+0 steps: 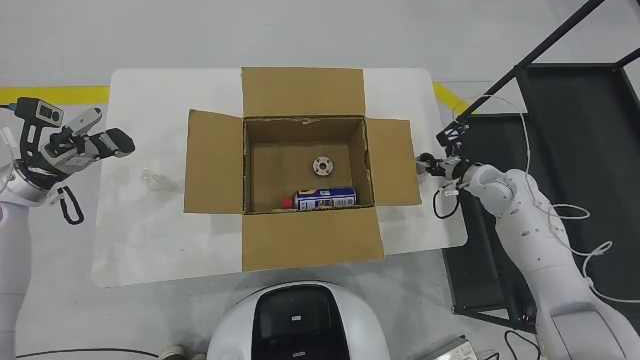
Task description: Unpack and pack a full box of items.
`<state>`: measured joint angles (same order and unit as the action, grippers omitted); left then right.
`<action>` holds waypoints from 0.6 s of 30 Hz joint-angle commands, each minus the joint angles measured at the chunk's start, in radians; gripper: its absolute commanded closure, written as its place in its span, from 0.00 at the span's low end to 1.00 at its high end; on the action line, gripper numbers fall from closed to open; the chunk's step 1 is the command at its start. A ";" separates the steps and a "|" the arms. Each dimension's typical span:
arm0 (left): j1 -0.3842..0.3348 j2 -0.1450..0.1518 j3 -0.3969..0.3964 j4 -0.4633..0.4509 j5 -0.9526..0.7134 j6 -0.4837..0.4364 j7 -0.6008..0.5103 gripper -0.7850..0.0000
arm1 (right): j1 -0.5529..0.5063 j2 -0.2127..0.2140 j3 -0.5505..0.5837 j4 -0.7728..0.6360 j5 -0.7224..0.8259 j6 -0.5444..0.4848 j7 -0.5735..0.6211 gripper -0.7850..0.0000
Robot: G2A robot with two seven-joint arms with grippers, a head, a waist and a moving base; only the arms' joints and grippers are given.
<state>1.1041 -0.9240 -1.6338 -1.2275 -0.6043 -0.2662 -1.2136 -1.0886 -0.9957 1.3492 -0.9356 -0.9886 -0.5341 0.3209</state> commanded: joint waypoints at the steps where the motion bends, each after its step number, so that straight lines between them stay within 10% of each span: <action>1: 0.000 0.000 0.000 0.000 0.000 0.000 0.000 0.00 | 0.020 -0.005 -0.014 0.032 -0.001 0.002 0.003 0.00; 6: 0.000 0.000 0.000 0.000 0.000 0.000 0.000 0.00 | 0.051 -0.013 -0.047 0.071 -0.024 -0.025 -0.010 0.00; 7: 0.000 0.000 0.000 0.000 0.000 0.000 0.000 0.00 | 0.056 -0.014 -0.053 0.077 -0.030 -0.026 -0.015 0.20; 9: 0.000 0.000 0.000 0.000 0.000 0.000 0.000 0.00 | 0.065 -0.018 -0.064 0.089 -0.042 -0.018 -0.025 0.93; 10: 0.000 0.000 0.000 0.000 0.000 0.000 0.000 0.00 | 0.070 -0.019 -0.068 0.095 -0.046 -0.015 -0.030 1.00; 18: 0.000 0.000 0.000 0.000 0.000 0.000 0.000 0.00 | 0.102 -0.028 -0.094 0.139 -0.068 -0.003 -0.047 1.00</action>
<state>1.1041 -0.9240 -1.6338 -1.2275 -0.6043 -0.2662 -1.2136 -0.9893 -1.0233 1.2572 -0.8009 -1.0565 -0.5367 0.2736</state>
